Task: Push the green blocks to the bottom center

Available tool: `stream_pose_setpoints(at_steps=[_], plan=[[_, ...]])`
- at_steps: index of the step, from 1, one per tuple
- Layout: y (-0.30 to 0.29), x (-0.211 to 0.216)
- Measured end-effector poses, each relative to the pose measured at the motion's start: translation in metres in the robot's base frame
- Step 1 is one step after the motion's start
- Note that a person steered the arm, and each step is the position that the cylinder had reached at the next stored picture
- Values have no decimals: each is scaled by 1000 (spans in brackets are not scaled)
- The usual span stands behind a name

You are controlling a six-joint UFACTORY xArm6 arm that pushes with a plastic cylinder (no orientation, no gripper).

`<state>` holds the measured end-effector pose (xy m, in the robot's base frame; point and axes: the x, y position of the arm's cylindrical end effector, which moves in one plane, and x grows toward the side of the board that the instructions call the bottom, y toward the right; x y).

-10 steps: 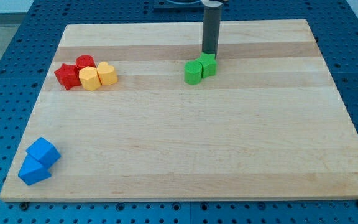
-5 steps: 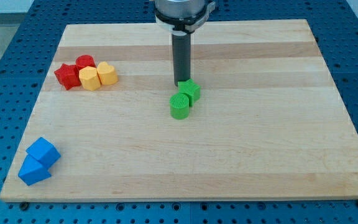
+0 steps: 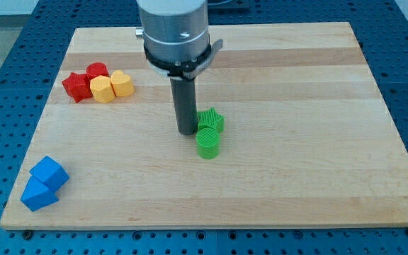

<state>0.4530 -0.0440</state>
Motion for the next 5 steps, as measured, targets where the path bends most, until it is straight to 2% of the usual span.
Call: stream_pose_setpoints(at_steps=[1,2,5], plan=[[4,-47],[23,-64],[36,-26]])
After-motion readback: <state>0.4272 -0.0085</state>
